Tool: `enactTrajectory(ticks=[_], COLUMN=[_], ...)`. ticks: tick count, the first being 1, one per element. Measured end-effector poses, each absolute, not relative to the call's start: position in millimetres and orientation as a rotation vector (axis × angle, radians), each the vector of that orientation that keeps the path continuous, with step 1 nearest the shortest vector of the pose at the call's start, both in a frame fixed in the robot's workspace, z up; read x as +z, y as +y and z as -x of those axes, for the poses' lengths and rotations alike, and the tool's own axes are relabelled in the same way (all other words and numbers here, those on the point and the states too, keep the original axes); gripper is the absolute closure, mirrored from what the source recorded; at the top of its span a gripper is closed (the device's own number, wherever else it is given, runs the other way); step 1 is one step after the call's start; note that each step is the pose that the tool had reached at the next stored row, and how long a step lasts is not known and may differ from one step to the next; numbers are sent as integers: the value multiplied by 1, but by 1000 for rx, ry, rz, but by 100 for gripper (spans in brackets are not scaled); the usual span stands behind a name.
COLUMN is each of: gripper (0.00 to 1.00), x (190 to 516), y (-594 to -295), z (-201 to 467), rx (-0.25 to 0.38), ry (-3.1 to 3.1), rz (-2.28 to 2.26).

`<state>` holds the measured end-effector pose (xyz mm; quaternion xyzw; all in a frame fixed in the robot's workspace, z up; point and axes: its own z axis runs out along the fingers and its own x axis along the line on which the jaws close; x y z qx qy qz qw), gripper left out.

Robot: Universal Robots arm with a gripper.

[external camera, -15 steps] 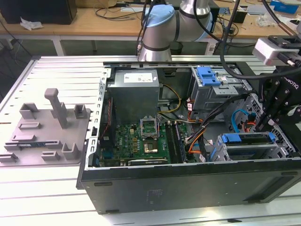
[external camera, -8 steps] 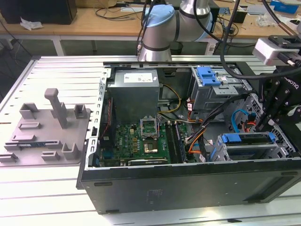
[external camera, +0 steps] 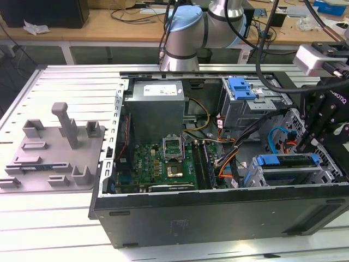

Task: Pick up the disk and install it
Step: 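Insert the first disk wire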

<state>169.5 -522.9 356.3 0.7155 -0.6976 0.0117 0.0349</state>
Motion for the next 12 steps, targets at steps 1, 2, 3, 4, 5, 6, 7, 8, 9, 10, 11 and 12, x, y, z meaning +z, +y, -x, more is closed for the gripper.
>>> enactTrajectory(ticks=[1,2,3,4,5,6,7,8,9,10,11,12], gripper=[83,83,83,83,83,83,83,83,83,83,83,83], x=[356,356,355,355,354,354,354,353,353,353,353,353], y=[-523,-523,-523,-523,-523,-524,-524,-525,-525,-526,-526,-527], z=[-170,-169,-169,-169,-169,-169,-169,-168,-168,-168,-167,-167], rx=[35,34,34,33,32,32,32,31,31,31,31,31], ry=[-2145,-2146,-2147,-2149,-2150,-2151,-2153,-2154,-2155,-2155,-2156,-2156], rz=[-2200,-2201,-2202,-2204,-2205,-2206,-2208,-2209,-2210,-2210,-2211,-2211])
